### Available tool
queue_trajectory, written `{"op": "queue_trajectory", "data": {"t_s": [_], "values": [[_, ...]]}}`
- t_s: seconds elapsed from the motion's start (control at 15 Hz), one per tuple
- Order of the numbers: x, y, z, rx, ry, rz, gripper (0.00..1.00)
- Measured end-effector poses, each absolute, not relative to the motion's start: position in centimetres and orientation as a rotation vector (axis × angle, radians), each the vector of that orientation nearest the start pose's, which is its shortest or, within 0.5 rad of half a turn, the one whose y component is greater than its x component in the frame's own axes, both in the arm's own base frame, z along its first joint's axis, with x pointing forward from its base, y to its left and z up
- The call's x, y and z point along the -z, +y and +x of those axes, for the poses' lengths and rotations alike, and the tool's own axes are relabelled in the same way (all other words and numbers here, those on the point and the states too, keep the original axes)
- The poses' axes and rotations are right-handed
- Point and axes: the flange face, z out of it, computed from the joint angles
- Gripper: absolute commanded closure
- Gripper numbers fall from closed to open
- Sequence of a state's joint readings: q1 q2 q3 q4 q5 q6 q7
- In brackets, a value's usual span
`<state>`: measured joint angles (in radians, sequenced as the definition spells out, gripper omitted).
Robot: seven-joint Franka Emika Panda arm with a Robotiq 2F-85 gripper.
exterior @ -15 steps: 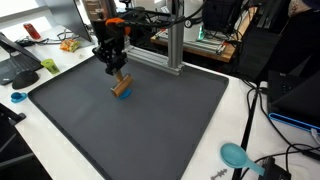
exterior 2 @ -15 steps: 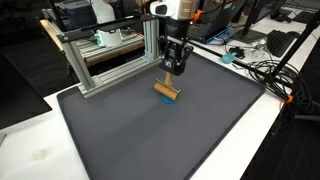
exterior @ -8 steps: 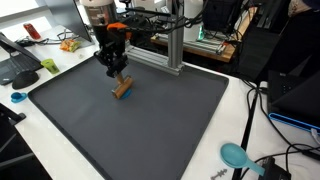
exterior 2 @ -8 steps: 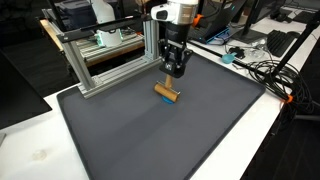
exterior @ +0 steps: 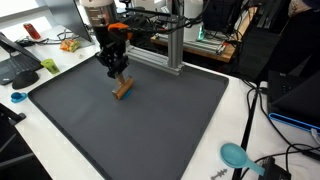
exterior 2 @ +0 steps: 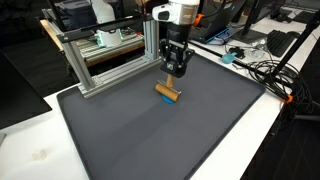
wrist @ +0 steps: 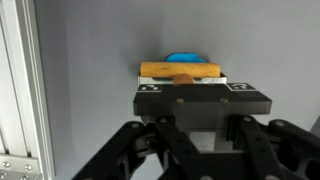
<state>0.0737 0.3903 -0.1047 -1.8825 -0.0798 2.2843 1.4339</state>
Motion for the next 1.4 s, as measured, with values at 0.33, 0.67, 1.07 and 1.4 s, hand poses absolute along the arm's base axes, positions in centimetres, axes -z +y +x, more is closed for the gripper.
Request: {"op": "queue_trajectory", "data": {"t_s": [0.33, 0.67, 1.07, 1.4], "values": [[-30.5, -2.0, 63.7, 0.041, 2.039, -2.443, 0.78], [-30.5, -2.5, 64.1, -0.002, 2.037, -2.430, 0.78], [-30.4, -3.2, 64.4, -0.023, 2.047, -2.410, 0.78], [-30.4, -3.6, 64.5, -0.008, 2.052, -2.405, 0.78]]}}
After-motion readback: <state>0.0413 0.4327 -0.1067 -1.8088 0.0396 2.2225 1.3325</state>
